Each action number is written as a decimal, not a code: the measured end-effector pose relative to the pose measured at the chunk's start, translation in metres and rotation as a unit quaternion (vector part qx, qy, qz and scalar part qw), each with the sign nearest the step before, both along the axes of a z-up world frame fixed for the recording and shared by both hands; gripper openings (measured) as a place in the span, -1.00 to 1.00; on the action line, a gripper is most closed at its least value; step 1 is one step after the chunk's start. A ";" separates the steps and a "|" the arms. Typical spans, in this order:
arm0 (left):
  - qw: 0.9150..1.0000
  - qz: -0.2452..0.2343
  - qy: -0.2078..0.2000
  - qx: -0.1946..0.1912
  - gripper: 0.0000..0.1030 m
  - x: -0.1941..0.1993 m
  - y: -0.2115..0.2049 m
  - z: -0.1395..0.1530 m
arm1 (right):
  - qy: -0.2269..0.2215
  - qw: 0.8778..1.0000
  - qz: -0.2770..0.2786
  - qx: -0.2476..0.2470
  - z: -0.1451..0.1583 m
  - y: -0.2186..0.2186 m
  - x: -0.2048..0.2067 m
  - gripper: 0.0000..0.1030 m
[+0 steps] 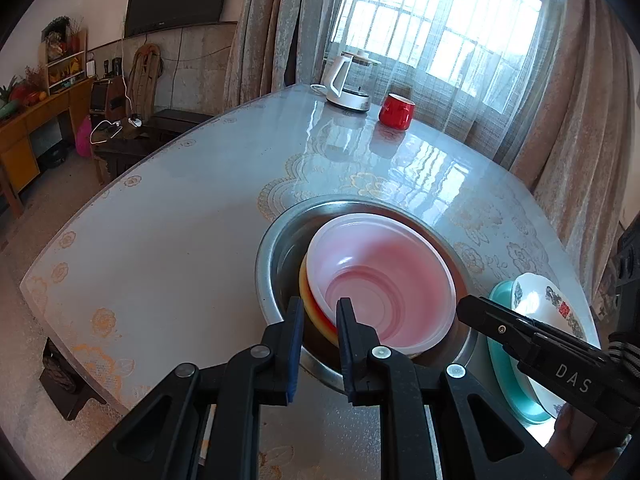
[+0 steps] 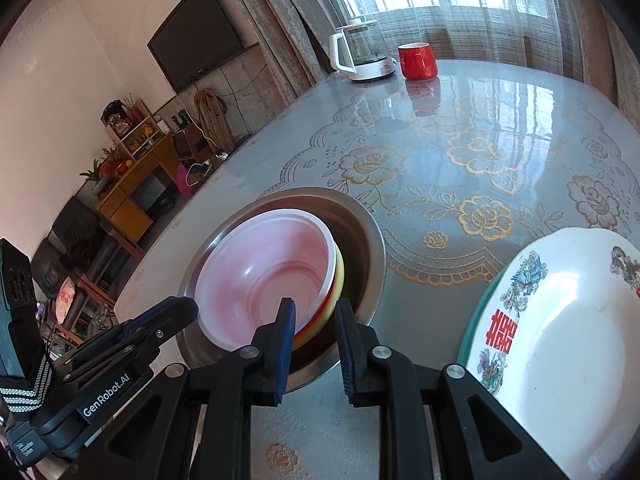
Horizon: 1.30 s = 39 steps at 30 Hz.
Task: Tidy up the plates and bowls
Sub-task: 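Open the right gripper to release the red bowl in the basin, then grip the steel basin's rim with the right gripper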
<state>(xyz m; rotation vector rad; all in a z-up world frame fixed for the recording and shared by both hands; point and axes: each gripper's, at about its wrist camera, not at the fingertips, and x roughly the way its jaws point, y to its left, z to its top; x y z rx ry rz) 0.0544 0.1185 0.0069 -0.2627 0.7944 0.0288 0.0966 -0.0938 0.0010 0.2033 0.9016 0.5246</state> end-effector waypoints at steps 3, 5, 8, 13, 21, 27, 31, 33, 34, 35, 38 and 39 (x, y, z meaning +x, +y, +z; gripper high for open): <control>1.000 0.001 -0.002 0.000 -0.67 -0.002 0.001 0.002 | 0.001 1.000 -0.007 0.004 -0.001 -0.007 0.000 -0.60; 1.000 0.002 -0.003 0.000 -0.67 -0.002 0.003 0.003 | 0.003 1.000 -0.013 0.003 -0.001 -0.010 -0.001 -0.60; 1.000 0.004 -0.004 -0.002 -0.67 -0.003 0.005 0.004 | 0.010 1.000 -0.021 0.004 -0.003 -0.016 -0.002 -0.59; 1.000 0.010 -0.004 -0.004 -0.64 -0.003 0.009 0.005 | 0.017 0.999 -0.030 0.007 -0.007 -0.024 -0.002 -0.59; 1.000 0.026 -0.005 -0.014 -0.63 -0.002 0.027 0.004 | 0.024 0.999 -0.043 0.006 -0.008 -0.029 -0.002 -0.52; 0.997 0.054 0.012 -0.045 -0.63 0.001 0.053 -0.004 | 0.026 0.999 -0.048 0.008 -0.008 -0.032 0.004 -0.51; 0.997 0.053 0.009 -0.056 -0.63 0.004 0.061 -0.004 | 0.025 0.999 -0.047 0.005 -0.007 -0.029 0.008 -0.51; 0.998 0.048 0.001 -0.049 -0.63 0.006 0.060 -0.003 | 0.025 0.999 -0.045 0.000 -0.007 -0.027 0.010 -0.51; 0.998 0.046 -0.001 -0.040 -0.63 0.007 0.059 -0.003 | 0.023 0.999 -0.044 -0.003 -0.006 -0.025 0.011 -0.51; 0.999 0.041 -0.004 -0.033 -0.63 0.008 0.057 -0.002 | 0.021 0.999 -0.043 -0.007 -0.006 -0.024 0.013 -0.51; 1.000 0.021 -0.011 -0.020 -0.63 0.011 0.051 -0.001 | 0.020 0.999 -0.040 -0.016 -0.005 -0.020 0.017 -0.51; 1.000 0.015 -0.013 -0.014 -0.63 0.013 0.048 -0.001 | 0.020 0.999 -0.040 -0.018 -0.005 -0.018 0.018 -0.51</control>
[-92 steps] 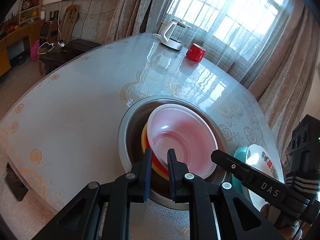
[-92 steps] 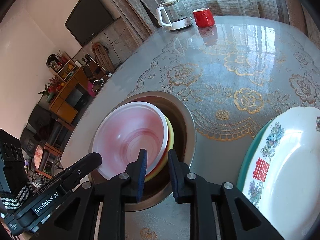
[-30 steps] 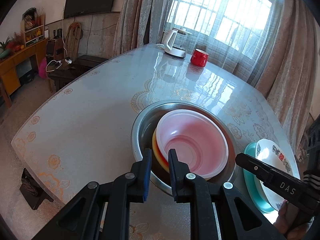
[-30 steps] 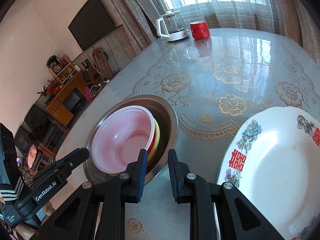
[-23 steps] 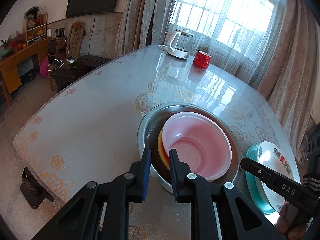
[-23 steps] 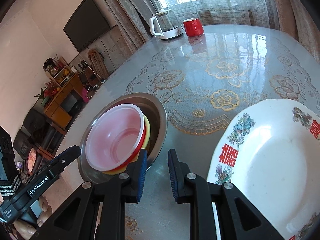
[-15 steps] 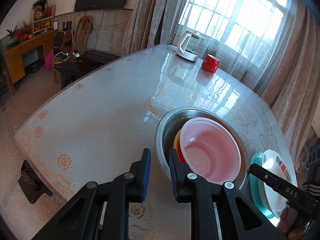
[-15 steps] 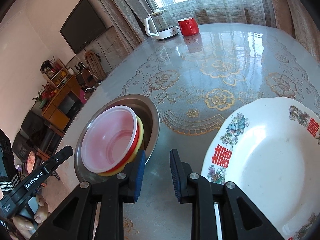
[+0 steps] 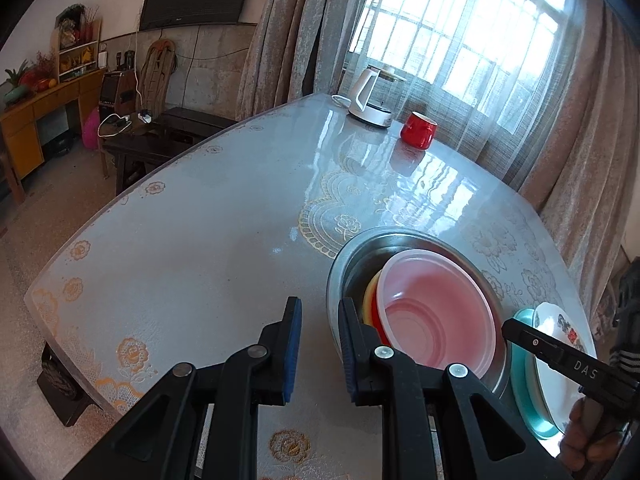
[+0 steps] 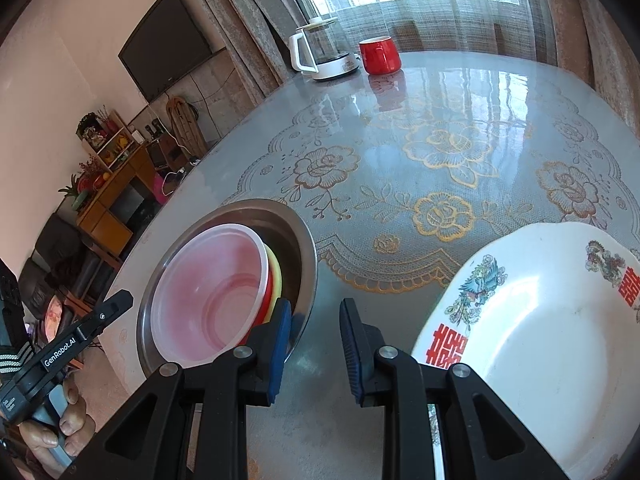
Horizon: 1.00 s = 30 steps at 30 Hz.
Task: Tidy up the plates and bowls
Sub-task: 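Grip the steel basin's rim with the right gripper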
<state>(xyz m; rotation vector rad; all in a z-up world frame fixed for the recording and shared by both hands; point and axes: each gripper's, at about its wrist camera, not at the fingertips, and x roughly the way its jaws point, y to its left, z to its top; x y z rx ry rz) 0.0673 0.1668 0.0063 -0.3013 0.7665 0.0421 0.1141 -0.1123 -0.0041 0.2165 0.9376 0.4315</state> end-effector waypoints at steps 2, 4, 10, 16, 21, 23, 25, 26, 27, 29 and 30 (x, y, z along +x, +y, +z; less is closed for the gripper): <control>1.000 -0.009 0.001 0.015 -0.63 0.004 -0.005 -0.001 | 0.002 1.000 0.002 -0.002 0.000 0.003 0.002 -0.51; 0.999 -0.016 0.005 0.032 -0.63 0.008 -0.010 -0.004 | 0.003 1.000 0.006 -0.009 -0.003 0.006 0.004 -0.51; 0.998 -0.023 0.010 0.049 -0.63 0.017 -0.015 -0.014 | 0.006 0.999 0.016 -0.030 -0.007 0.017 0.009 -0.51; 0.998 -0.033 0.009 0.044 -0.63 0.022 -0.017 -0.023 | 0.010 0.999 0.021 -0.032 -0.011 0.022 0.012 -0.53; 0.998 -0.033 0.006 0.047 -0.62 0.025 -0.018 -0.025 | 0.012 0.999 0.021 -0.031 -0.013 0.023 0.014 -0.53; 0.998 -0.034 0.004 0.048 -0.62 0.025 -0.020 -0.027 | 0.012 0.999 0.018 -0.030 -0.013 0.023 0.014 -0.53; 0.998 -0.036 0.002 0.051 -0.61 0.025 -0.020 -0.027 | 0.010 0.999 0.018 -0.031 -0.013 0.023 0.014 -0.53; 0.998 -0.035 0.003 0.050 -0.61 0.026 -0.021 -0.028 | 0.010 0.999 0.017 -0.032 -0.013 0.023 0.014 -0.53; 0.998 -0.034 0.004 0.048 -0.61 0.026 -0.020 -0.028 | 0.010 0.999 0.017 -0.032 -0.013 0.023 0.013 -0.53; 0.999 -0.032 0.006 0.042 -0.61 0.027 -0.020 -0.029 | 0.009 0.999 0.016 -0.032 -0.012 0.024 0.012 -0.53; 0.999 -0.031 0.006 0.040 -0.61 0.027 -0.019 -0.029 | 0.008 0.999 0.016 -0.033 -0.012 0.024 0.011 -0.53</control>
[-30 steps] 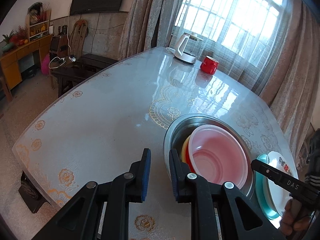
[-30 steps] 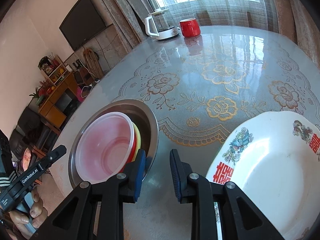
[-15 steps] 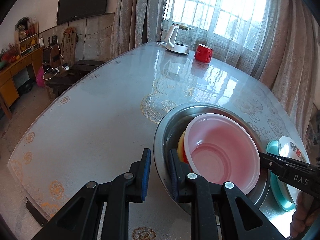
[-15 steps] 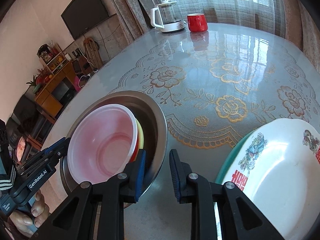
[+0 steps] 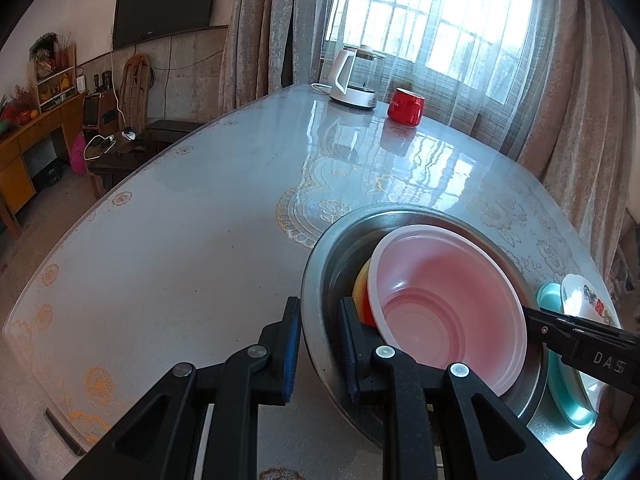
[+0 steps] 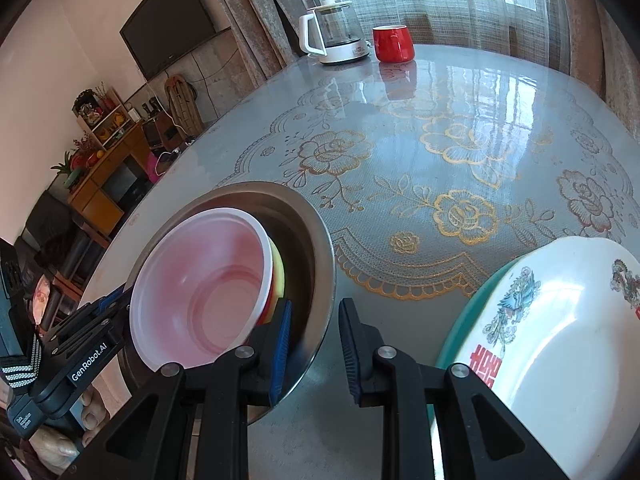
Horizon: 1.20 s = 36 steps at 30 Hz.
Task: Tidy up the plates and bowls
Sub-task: 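Grip the steel basin's rim with the right gripper, then lift the basin with the right gripper and carry it over the plate stack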
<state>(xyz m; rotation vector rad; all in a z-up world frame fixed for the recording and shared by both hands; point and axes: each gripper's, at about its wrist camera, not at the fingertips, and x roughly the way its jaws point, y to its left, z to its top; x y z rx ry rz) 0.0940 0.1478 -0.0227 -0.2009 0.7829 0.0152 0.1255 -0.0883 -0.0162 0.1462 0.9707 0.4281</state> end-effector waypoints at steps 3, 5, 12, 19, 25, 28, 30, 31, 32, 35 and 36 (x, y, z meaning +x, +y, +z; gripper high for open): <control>1.000 0.002 -0.004 0.006 -0.63 -0.001 -0.001 0.000 | -0.001 1.000 0.001 0.000 0.000 0.000 0.000 -0.53; 1.000 0.004 -0.005 0.009 -0.64 -0.001 -0.003 0.000 | 0.000 1.000 0.002 0.002 0.000 0.000 0.000 -0.57; 1.000 0.006 0.001 0.005 -0.66 -0.002 -0.003 0.001 | -0.002 1.000 0.006 0.004 0.000 0.001 0.000 -0.66; 1.000 0.008 0.006 0.001 -0.66 -0.006 -0.003 0.003 | 0.001 1.000 0.006 0.007 0.000 0.001 -0.001 -0.66; 1.000 0.010 0.010 -0.002 -0.66 -0.010 -0.003 0.003 | 0.003 1.000 0.006 0.008 0.001 0.001 -0.003 -0.66; 1.000 0.011 0.009 -0.004 -0.66 -0.013 -0.005 0.004 | 0.004 1.000 0.008 0.006 0.001 0.001 -0.004 -0.66; 1.000 0.010 0.008 -0.004 -0.66 -0.016 -0.005 0.005 | 0.005 1.000 0.007 0.006 0.000 0.000 -0.004 -0.66; 1.000 0.010 0.008 -0.004 -0.66 -0.017 -0.005 0.005 | 0.006 1.000 0.007 0.007 0.000 0.000 -0.003 -0.66; 1.000 0.010 0.008 -0.005 -0.66 -0.018 -0.005 0.005 | 0.007 1.000 0.007 0.007 0.000 0.000 -0.003 -0.66; 1.000 0.011 0.009 -0.006 -0.66 -0.019 -0.005 0.005 | 0.007 1.000 0.007 0.007 0.000 0.000 -0.003 -0.66; 1.000 0.011 0.009 -0.006 -0.66 -0.020 -0.005 0.005 | 0.007 1.000 0.006 0.007 0.000 0.000 -0.003 -0.66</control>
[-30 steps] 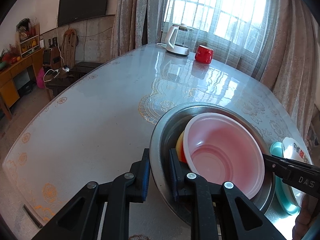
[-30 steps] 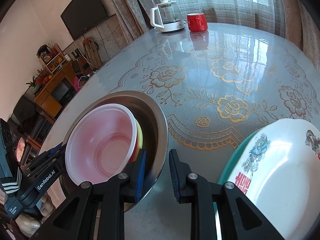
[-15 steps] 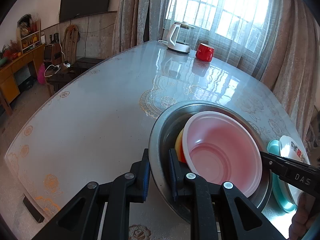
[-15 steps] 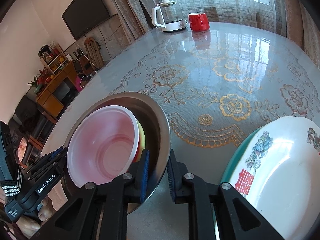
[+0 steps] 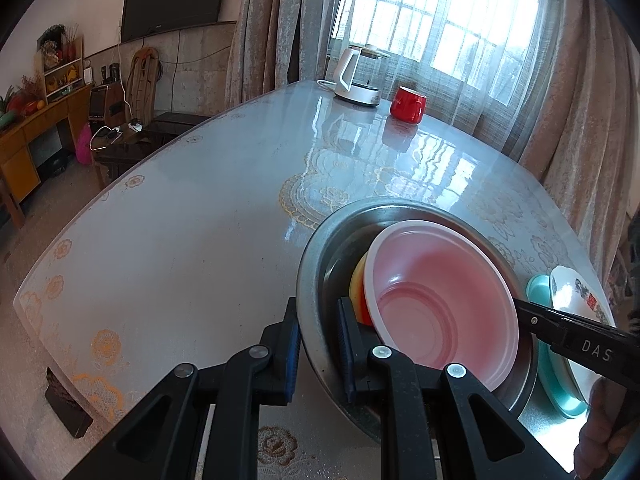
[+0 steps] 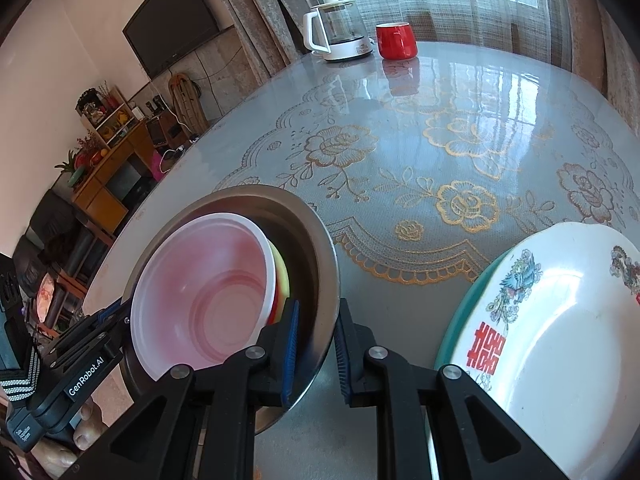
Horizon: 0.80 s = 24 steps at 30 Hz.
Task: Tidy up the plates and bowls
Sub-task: 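Lift the basin with the right gripper and carry it over the plate stack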
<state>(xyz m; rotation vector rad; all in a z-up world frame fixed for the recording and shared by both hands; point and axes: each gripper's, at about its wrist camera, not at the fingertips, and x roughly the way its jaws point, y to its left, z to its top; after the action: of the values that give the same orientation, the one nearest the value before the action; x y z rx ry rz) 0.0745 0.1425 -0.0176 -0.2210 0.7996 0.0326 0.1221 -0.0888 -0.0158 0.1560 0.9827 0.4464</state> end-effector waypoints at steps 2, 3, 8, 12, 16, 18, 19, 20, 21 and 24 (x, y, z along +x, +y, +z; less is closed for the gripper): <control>1.000 0.000 0.001 -0.002 -0.66 -0.002 0.001 0.000 | 0.001 1.000 0.000 0.001 0.000 0.000 0.000 -0.66; 1.000 0.001 0.001 -0.002 -0.66 -0.003 0.000 0.000 | 0.001 1.000 0.000 0.002 -0.001 0.000 0.000 -0.66; 1.000 0.003 0.002 -0.004 -0.66 -0.008 0.000 0.001 | 0.002 1.000 0.001 0.004 -0.002 -0.001 -0.002 -0.66; 1.000 0.003 -0.001 -0.004 -0.66 -0.011 -0.001 0.003 | 0.003 1.000 0.002 0.009 -0.002 -0.003 -0.003 -0.66; 1.000 0.003 -0.005 -0.004 -0.66 -0.014 -0.003 0.007 | 0.002 1.000 0.002 0.012 0.000 -0.006 -0.006 -0.66; 1.000 0.002 -0.008 -0.003 -0.66 -0.016 -0.004 0.010 | 0.000 1.000 0.001 0.014 0.001 -0.006 -0.007 -0.66; 1.000 0.002 -0.009 -0.003 -0.66 -0.017 -0.004 0.012 | 0.000 1.000 0.001 0.016 0.001 -0.007 -0.008 -0.66; 1.000 0.001 -0.010 -0.002 -0.66 -0.018 -0.005 0.014 | 0.000 1.000 0.000 0.017 0.002 -0.008 -0.008 -0.66; 1.000 0.000 -0.012 -0.001 -0.66 -0.019 -0.006 0.015 | -0.001 1.000 0.000 0.019 0.002 -0.010 -0.009 -0.66; 1.000 -0.003 -0.015 -0.001 -0.66 -0.022 -0.007 0.018 | -0.002 1.000 -0.002 0.025 0.004 -0.014 -0.011 -0.66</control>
<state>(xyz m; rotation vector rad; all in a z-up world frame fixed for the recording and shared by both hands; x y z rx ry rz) 0.0520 0.1352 0.0004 -0.2201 0.7709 0.0234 0.1113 -0.1032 -0.0113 0.2011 0.9675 0.4674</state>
